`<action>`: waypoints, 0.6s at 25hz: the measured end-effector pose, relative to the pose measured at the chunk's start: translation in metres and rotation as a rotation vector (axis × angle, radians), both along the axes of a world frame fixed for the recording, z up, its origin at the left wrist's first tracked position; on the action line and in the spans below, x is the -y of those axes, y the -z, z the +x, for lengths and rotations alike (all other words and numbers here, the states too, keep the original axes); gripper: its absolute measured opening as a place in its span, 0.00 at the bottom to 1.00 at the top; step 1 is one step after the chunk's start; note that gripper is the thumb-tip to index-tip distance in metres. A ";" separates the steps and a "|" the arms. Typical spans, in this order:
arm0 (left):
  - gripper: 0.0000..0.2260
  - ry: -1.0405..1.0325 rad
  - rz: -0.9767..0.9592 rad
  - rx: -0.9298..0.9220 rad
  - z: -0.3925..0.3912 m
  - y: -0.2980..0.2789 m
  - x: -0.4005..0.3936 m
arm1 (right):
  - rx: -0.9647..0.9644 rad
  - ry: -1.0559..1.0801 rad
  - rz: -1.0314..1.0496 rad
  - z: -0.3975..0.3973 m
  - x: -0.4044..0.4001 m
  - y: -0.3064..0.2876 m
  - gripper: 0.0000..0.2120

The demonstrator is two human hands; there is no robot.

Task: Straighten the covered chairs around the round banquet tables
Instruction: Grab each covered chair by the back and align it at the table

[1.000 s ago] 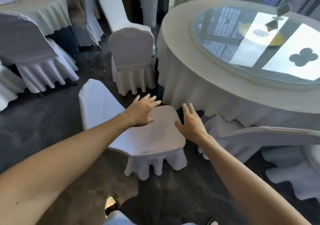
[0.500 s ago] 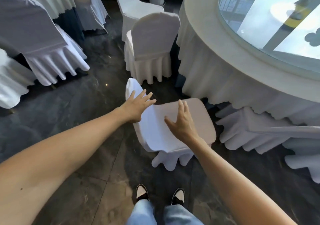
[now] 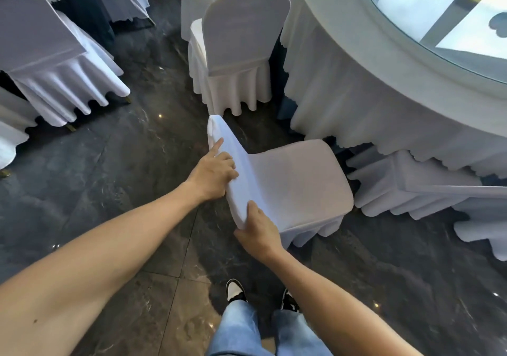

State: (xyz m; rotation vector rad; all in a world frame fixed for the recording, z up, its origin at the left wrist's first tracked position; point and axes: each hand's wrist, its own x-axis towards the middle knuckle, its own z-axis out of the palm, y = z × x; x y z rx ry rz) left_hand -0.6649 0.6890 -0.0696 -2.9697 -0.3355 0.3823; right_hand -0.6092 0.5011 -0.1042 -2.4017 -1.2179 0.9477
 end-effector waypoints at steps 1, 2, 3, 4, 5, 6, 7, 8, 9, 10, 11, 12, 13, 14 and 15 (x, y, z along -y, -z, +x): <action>0.17 0.042 0.018 0.030 0.001 -0.001 0.001 | 0.012 -0.013 0.003 0.002 -0.001 -0.001 0.17; 0.16 0.080 0.029 0.071 0.003 0.000 0.000 | 0.025 -0.017 0.009 0.004 -0.001 -0.001 0.16; 0.14 0.108 0.025 0.099 0.008 -0.001 0.002 | 0.043 -0.005 0.013 0.007 0.001 -0.001 0.15; 0.14 0.134 0.005 0.120 0.017 -0.002 0.007 | 0.060 0.017 0.009 0.012 0.006 -0.002 0.15; 0.13 0.149 -0.029 0.111 0.026 -0.002 0.015 | 0.074 0.036 0.002 0.019 0.012 -0.002 0.14; 0.12 0.159 -0.061 0.098 0.036 -0.001 0.024 | 0.082 0.059 -0.013 0.028 0.020 -0.003 0.14; 0.11 0.164 -0.093 0.081 0.050 -0.002 0.035 | 0.093 0.084 -0.030 0.041 0.031 -0.005 0.13; 0.10 0.160 -0.120 0.073 0.061 -0.003 0.043 | 0.104 0.099 -0.047 0.054 0.041 -0.006 0.13; 0.09 0.155 -0.150 0.064 0.073 -0.005 0.051 | 0.124 0.116 -0.054 0.068 0.052 -0.009 0.13; 0.07 0.155 -0.183 0.058 0.086 -0.005 0.060 | 0.146 0.131 -0.058 0.083 0.062 -0.013 0.13; 0.06 0.150 -0.224 0.042 0.100 -0.004 0.071 | 0.167 0.148 -0.060 0.098 0.075 -0.016 0.13; 0.05 0.139 -0.261 0.028 0.116 -0.002 0.082 | 0.185 0.162 -0.064 0.115 0.087 -0.019 0.14; 0.05 0.120 -0.293 0.016 0.132 0.000 0.092 | 0.205 0.166 -0.070 0.133 0.099 -0.020 0.15; 0.05 0.093 -0.325 0.020 0.145 0.003 0.100 | 0.226 0.160 -0.074 0.149 0.108 -0.021 0.16; 0.05 0.074 -0.360 0.035 0.157 0.005 0.106 | 0.252 0.150 -0.083 0.166 0.115 -0.021 0.17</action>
